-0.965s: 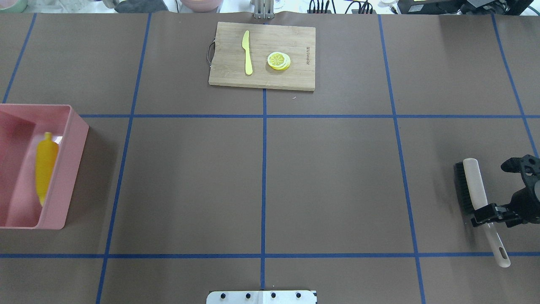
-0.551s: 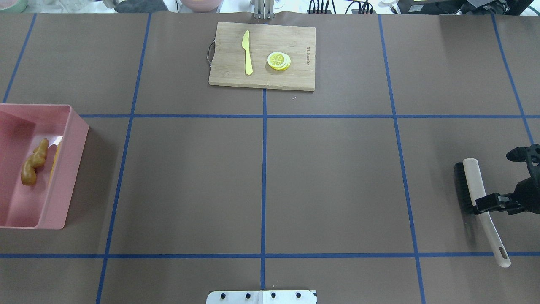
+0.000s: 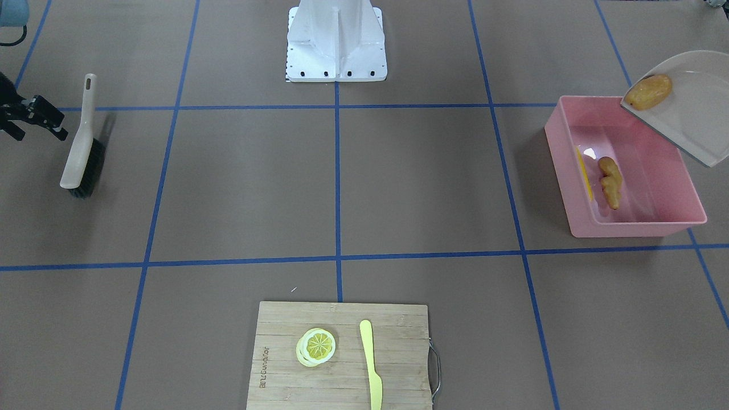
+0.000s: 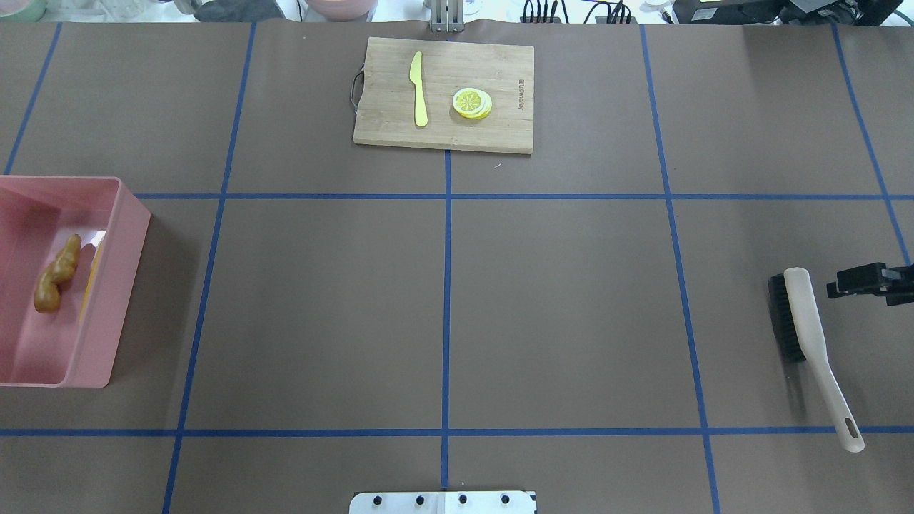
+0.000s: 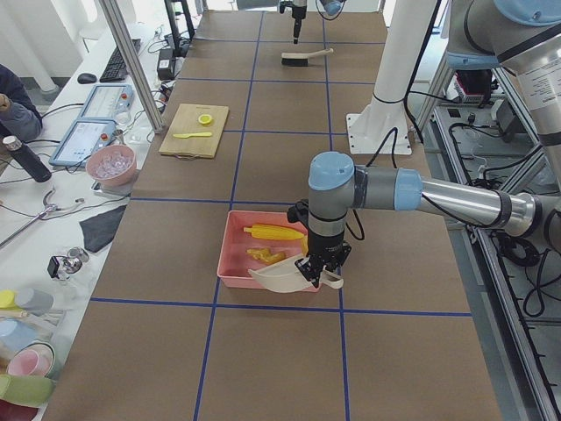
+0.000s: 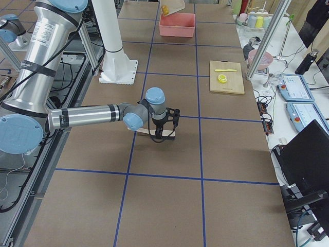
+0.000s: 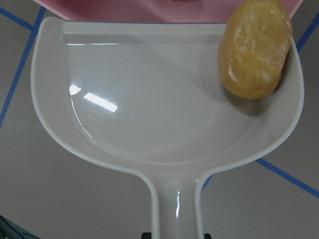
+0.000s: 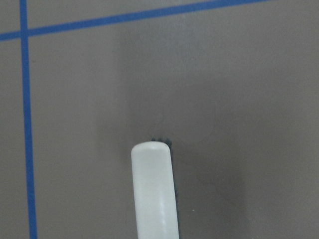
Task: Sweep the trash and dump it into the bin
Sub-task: 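Tip the dustpan further over the pink bin with the left gripper to empty the potato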
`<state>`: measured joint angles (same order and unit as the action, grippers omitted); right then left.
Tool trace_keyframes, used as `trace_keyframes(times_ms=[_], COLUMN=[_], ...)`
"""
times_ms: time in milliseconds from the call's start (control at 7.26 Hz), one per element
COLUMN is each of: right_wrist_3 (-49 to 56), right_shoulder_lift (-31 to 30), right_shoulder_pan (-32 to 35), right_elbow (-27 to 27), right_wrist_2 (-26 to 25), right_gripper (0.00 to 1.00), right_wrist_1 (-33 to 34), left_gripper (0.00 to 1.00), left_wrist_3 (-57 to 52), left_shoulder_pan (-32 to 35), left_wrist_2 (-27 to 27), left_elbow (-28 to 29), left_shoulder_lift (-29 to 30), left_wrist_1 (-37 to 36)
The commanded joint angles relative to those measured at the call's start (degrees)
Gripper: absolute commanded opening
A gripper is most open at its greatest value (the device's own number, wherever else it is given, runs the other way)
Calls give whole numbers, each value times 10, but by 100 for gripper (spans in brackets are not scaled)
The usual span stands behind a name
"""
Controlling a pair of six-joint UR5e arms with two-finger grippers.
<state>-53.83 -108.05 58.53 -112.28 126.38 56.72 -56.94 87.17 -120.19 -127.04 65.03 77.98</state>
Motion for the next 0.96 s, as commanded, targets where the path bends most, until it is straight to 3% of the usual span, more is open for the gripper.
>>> trace_keyframes(times_ms=[0,276,413,827], right_wrist_3=[0,1,16,50], right_shoulder_lift=[31,27,35,54], right_shoulder_pan=[82,156,191,230], right_elbow=[-7,-1,-7,-3], right_wrist_2=[21,11,4,8], right_gripper=[100,100,100,100], right_wrist_1=[60,79,136,198], left_gripper=[23,24,24,24], left_wrist_3=[-40,-43,-44,-45], left_shoulder_pan=[7,6,7,35], left_wrist_2=[27,27,20,-86], left_elbow=[-1,-8,-23,-32], left_shoulder_lift=[57,58,58,59], left_wrist_1=[-81,-80,-78,12])
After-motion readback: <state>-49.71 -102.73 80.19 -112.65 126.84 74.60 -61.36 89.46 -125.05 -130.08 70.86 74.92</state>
